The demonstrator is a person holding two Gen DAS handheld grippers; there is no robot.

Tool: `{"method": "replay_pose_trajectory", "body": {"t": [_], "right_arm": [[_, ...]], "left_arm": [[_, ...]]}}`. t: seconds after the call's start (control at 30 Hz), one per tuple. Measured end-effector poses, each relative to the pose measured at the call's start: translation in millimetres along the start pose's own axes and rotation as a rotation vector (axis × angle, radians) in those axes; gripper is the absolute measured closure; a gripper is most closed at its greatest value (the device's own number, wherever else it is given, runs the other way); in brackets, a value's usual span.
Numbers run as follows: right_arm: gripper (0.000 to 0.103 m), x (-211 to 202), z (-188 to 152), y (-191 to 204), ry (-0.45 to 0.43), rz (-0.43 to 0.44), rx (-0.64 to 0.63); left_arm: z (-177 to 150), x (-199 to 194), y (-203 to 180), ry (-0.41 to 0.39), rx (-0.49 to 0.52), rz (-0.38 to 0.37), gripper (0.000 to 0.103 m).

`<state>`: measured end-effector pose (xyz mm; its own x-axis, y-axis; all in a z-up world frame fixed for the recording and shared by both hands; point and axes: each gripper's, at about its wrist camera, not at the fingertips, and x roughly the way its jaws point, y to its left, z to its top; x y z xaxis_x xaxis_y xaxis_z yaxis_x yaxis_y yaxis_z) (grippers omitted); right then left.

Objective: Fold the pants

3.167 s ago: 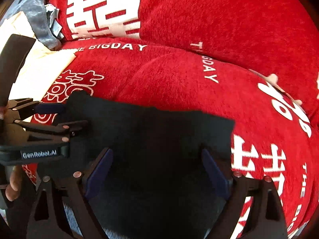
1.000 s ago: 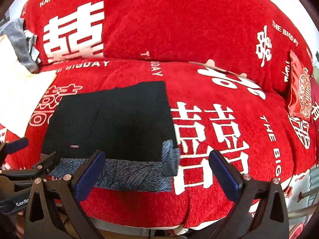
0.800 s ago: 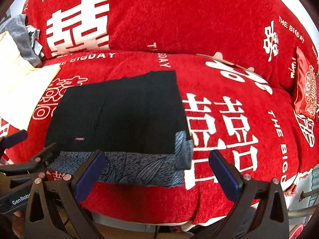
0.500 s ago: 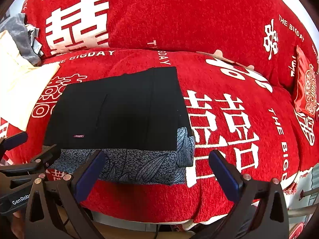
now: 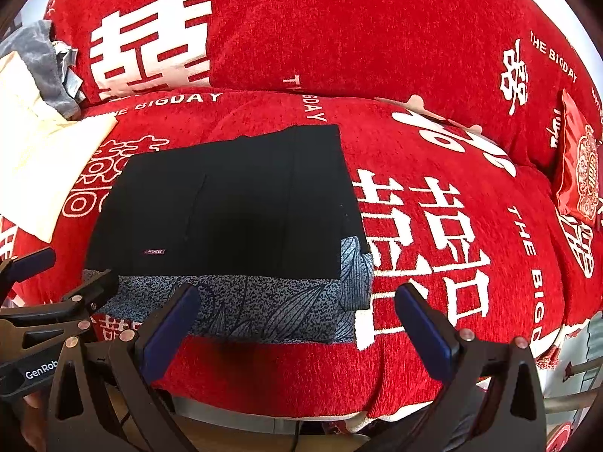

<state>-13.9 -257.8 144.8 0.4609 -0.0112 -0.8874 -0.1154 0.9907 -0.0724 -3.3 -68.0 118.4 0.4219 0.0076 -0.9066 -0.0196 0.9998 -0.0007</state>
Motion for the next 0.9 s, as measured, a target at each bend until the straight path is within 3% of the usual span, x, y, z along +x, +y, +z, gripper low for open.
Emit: {"method": "replay_pose_trajectory", "body": {"t": [0.9], "right_arm": [[0.000,-3.8,-3.4,-5.3,-0.005,0.007,0.011]], "left_arm": [[-1.3,-0.1,2.6,0.015,0.018,-0.029,0.013]]}}
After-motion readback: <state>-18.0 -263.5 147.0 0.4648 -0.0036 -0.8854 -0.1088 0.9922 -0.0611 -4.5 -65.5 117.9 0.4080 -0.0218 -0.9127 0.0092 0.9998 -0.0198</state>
